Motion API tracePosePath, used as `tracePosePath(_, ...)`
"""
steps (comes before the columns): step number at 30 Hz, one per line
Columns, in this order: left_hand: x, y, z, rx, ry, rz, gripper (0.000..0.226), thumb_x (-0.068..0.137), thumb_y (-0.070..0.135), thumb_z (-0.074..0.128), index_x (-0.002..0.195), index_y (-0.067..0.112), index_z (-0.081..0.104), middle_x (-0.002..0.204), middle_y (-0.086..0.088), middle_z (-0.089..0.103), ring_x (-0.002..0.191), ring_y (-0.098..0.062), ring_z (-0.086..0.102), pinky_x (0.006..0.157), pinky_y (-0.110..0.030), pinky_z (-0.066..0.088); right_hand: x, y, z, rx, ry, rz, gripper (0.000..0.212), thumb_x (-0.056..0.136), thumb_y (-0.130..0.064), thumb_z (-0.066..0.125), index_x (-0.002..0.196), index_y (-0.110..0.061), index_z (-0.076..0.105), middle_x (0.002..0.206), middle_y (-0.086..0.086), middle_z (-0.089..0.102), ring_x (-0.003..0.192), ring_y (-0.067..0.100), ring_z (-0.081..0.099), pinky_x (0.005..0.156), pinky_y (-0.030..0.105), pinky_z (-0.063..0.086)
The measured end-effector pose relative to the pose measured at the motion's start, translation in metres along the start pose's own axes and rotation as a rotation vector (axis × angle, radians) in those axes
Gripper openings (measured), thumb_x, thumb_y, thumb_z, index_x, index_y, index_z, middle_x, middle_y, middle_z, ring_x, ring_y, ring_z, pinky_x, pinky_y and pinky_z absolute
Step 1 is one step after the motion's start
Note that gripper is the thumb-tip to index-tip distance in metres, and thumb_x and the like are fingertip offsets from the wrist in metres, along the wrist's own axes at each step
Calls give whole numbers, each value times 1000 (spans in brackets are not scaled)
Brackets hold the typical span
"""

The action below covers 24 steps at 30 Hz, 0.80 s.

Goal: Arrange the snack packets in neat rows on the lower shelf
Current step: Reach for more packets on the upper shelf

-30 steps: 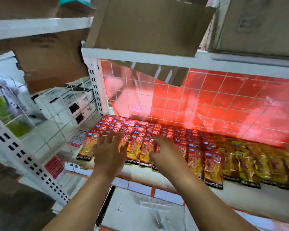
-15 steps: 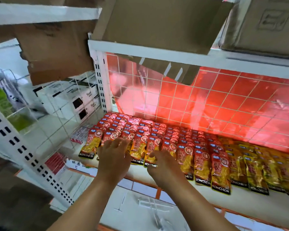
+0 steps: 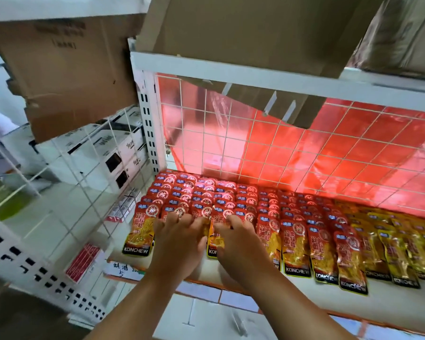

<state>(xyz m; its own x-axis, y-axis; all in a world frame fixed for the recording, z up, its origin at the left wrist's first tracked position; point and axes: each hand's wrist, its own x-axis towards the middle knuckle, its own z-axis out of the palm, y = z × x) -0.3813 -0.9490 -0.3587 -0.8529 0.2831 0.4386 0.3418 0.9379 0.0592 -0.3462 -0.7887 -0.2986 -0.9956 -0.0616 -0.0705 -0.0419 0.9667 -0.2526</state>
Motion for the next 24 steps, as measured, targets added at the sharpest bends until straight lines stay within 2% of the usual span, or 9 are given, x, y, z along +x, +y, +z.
tracePosePath(6, -2, -2, 10, -17, -3, -49, 42, 82, 51, 71, 116, 26, 72, 94, 7, 67, 96, -25, 52, 83, -45, 43, -2, 0, 9, -21, 8, 9, 54, 93, -21, 52, 146, -32, 45, 155, 5, 35, 131, 30, 40, 105, 41, 46)
tracePosePath(15, 9, -1, 7, -35, -34, -73, 47, 82, 54, 74, 122, 29, 70, 89, 9, 69, 94, -24, 61, 84, -45, 42, -2, -1, 13, -70, 8, 16, 56, 94, -21, 52, 149, -31, 42, 158, 7, 32, 135, 31, 39, 109, 40, 41)
tracePosePath(20, 22, 1, -3, 9, -49, -94, 44, 86, 55, 70, 124, 32, 70, 80, 10, 72, 84, -21, 65, 81, -42, 33, -1, 1, 14, -52, -5, 27, 59, 93, -20, 51, 150, -31, 41, 159, 7, 30, 137, 30, 36, 111, 41, 40)
tracePosePath(24, 25, 3, -7, 10, -28, -79, 37, 86, 49, 74, 116, 27, 74, 69, 6, 72, 72, -23, 68, 79, -43, 38, 0, 2, 14, -45, -12, 28, 61, 92, -19, 51, 151, -32, 40, 160, 6, 29, 136, 30, 36, 109, 40, 40)
